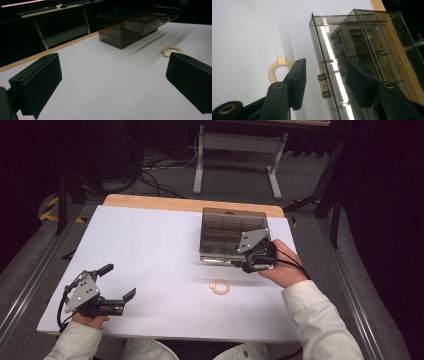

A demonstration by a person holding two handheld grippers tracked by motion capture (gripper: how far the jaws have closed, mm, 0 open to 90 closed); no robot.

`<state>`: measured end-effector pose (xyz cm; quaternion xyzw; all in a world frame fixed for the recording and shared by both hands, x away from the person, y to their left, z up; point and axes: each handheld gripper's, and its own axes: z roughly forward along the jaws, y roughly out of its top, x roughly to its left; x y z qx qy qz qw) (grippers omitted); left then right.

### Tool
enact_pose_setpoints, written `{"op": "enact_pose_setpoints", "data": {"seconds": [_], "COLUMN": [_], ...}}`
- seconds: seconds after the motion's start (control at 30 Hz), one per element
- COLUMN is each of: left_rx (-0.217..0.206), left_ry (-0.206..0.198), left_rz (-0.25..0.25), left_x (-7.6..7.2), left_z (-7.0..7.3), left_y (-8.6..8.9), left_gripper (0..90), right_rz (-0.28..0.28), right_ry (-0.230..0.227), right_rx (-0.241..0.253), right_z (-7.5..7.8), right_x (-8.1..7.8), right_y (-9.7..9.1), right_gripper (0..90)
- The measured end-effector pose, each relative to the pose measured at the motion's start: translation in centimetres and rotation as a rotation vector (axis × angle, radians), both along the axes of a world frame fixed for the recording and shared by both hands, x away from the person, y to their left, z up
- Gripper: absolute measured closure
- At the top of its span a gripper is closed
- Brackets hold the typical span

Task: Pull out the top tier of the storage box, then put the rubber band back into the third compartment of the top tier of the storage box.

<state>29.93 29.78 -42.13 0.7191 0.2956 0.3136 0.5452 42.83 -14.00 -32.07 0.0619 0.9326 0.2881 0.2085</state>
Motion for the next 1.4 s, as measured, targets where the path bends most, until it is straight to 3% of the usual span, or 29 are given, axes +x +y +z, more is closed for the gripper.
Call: {"op": "enact_pose_setpoints", "data": {"seconds": [0.47, 0.63, 1.07, 1.3, 1.4], "left_rx": [0.009, 0.0, 0.004, 0.002, 0.004], "left_ry": [-0.001, -0.005, -0.004, -0.004, -0.003], "left_rz": [-0.004, -0.001, -0.004, -0.003, -0.003], "left_x": [0.0, -0.1, -0.1, -0.1, -0.1], "left_z": [0.0, 0.1, 0.0, 0.0, 0.0], "left_y": [-0.1, -0.1, -0.1, -0.1, -0.1], "left_gripper": [1.2, 1.2, 1.2, 1.2, 1.2], "right_rz": [0.007, 0.012, 0.029, 0.051, 0.054], "right_ry": [0.035, 0.052, 0.071, 0.077, 0.109], "right_rx": [0.028, 0.06, 0.047, 0.04, 0.04], "right_z": [-0.9, -1.5, -2.0, -3.5, -4.7], "right_x": [-1.1, -1.4, -1.9, -2.2, -2.1], "right_y": [0.6, 0.8, 1.6, 2.2, 2.4], "right_gripper": [50.1, 49.9, 50.4, 56.1, 56.3]}}
